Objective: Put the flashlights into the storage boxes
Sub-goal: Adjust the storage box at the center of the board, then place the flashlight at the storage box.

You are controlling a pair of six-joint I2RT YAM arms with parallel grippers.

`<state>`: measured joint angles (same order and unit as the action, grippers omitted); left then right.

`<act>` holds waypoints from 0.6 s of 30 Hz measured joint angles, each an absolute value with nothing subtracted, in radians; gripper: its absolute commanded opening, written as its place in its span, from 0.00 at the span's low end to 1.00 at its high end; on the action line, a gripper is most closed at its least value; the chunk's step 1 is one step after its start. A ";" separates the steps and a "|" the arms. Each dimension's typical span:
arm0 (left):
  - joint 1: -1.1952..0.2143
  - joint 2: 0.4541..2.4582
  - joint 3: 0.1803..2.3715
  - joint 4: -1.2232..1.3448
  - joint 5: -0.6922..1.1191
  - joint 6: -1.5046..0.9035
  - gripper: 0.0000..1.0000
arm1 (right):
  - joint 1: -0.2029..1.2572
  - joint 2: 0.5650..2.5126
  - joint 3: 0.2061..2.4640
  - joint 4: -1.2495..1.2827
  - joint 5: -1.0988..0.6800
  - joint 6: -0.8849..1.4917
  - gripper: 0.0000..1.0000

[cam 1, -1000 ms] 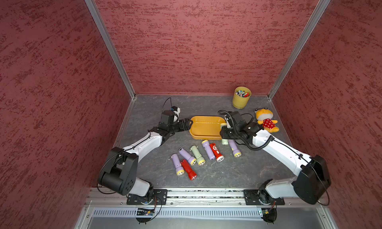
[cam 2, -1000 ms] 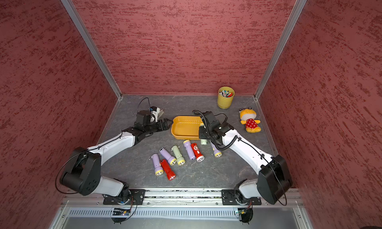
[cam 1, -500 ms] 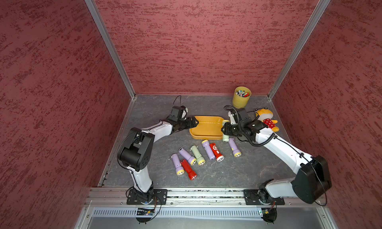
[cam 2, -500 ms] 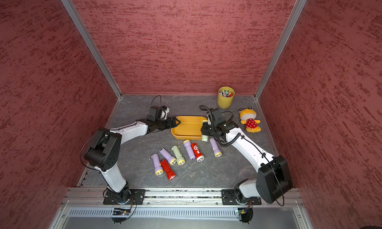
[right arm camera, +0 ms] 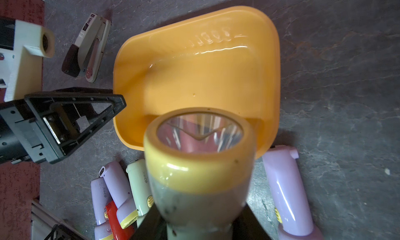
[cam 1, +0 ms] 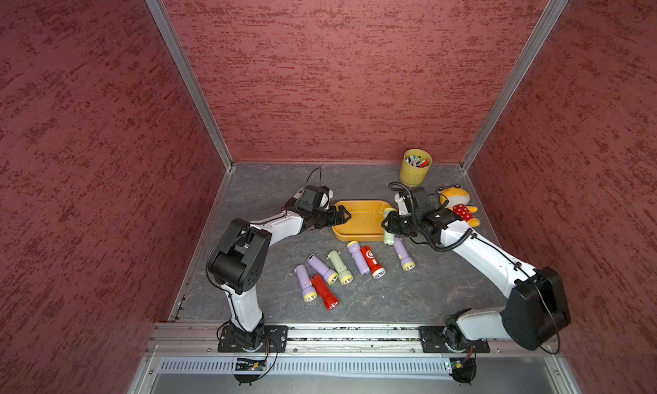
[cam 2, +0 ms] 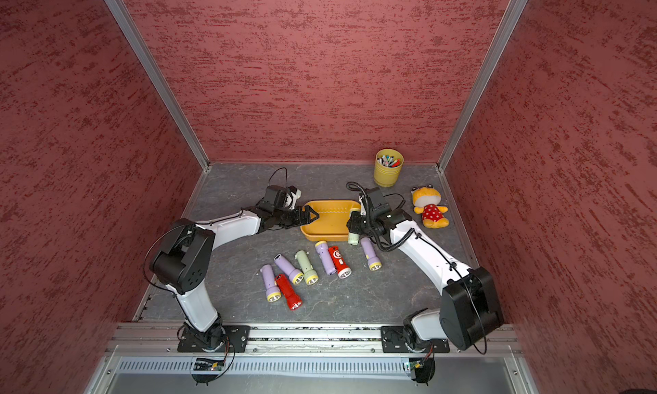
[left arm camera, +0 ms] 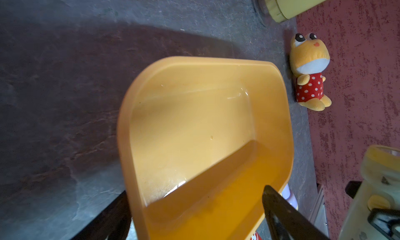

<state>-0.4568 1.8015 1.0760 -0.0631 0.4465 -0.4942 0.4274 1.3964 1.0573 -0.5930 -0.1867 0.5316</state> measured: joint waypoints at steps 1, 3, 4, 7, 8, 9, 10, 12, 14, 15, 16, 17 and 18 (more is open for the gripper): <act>-0.463 1.795 1.068 -0.059 0.451 -0.498 0.92 | 0.426 1.403 1.062 -0.593 -0.191 0.531 0.38; -0.468 1.773 1.046 -0.052 0.453 -0.501 0.92 | 0.424 1.431 1.084 -0.594 -0.199 0.523 0.38; -0.468 1.754 1.030 -0.051 0.451 -0.505 0.91 | 0.424 1.452 1.100 -0.594 -0.204 0.519 0.38; -0.442 1.672 0.969 -0.044 0.443 -0.527 0.91 | 0.424 1.523 1.156 -0.591 -0.223 0.509 0.38; -0.422 1.638 0.944 -0.039 0.439 -0.535 0.91 | 0.424 1.548 1.178 -0.589 -0.229 0.507 0.38; -0.401 1.607 0.922 -0.032 0.434 -0.543 0.91 | 0.425 1.571 1.198 -0.588 -0.236 0.504 0.38; -0.378 1.573 0.897 -0.026 0.423 -0.547 0.91 | 0.429 1.598 1.223 -0.587 -0.243 0.500 0.38; -0.333 1.510 0.853 -0.021 0.400 -0.554 0.91 | 0.434 1.648 1.271 -0.586 -0.256 0.494 0.38; -0.299 1.459 0.820 -0.023 0.374 -0.557 0.92 | 0.442 1.706 1.324 -0.579 -0.270 0.490 0.38; -0.288 1.440 0.809 -0.028 0.364 -0.557 0.92 | 0.447 1.730 1.346 -0.575 -0.278 0.490 0.38; -0.279 1.422 0.797 -0.032 0.358 -0.557 0.92 | 0.454 1.759 1.370 -0.570 -0.289 0.490 0.38; -0.273 1.407 0.789 -0.038 0.353 -0.557 0.92 | 0.462 1.787 1.394 -0.565 -0.300 0.490 0.38; -0.268 1.396 0.782 -0.042 0.346 -0.556 0.92 | 0.470 1.814 1.414 -0.560 -0.312 0.490 0.39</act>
<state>-0.2680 1.3956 0.7822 -0.0418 0.3458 -0.5564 0.4698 1.8137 1.4139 -0.5602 -0.3122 0.4904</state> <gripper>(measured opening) 0.918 0.397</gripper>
